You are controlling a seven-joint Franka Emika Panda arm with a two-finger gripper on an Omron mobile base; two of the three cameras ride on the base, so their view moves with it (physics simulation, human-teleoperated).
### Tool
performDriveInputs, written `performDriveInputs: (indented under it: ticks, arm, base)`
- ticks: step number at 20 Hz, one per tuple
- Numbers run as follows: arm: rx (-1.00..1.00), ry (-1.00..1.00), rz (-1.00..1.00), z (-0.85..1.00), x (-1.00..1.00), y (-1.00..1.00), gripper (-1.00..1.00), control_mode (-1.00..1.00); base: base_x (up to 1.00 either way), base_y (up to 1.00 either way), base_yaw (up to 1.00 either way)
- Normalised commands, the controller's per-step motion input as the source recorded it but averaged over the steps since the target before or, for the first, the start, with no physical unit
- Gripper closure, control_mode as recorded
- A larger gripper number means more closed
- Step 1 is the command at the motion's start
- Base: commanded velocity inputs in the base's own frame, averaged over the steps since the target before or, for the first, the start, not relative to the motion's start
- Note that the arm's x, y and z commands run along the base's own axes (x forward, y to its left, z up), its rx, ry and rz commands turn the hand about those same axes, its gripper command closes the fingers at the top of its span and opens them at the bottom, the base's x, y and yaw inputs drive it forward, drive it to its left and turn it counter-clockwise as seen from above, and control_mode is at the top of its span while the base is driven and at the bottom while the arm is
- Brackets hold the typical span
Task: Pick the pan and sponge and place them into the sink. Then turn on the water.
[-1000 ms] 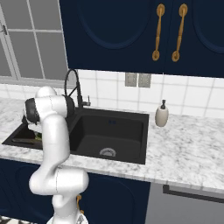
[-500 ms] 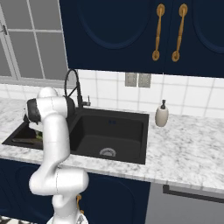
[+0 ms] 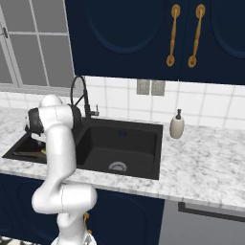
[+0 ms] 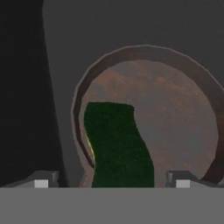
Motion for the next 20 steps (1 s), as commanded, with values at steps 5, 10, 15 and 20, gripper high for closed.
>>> performDriveInputs:
  ticks: [5,10,15,20]
  arm:
    - [0.04,-0.22,0.0,0.84,-0.33,-0.06,-1.0,-1.0]
    - [0.11,-0.23,0.0,0.97,-0.65,-0.31,-1.0,-1.0]
    - [0.17,-0.07,-0.03,0.89,-0.42,-0.67,-1.0,-1.0]
    - [0.03,-0.09,-0.06,0.47,-0.21,-0.79,-1.0,-1.0]
  base:
    - [0.0,0.0,0.0]
    - [0.0,0.0,0.0]
    - [0.0,0.0,0.0]
    - [0.0,0.0,0.0]
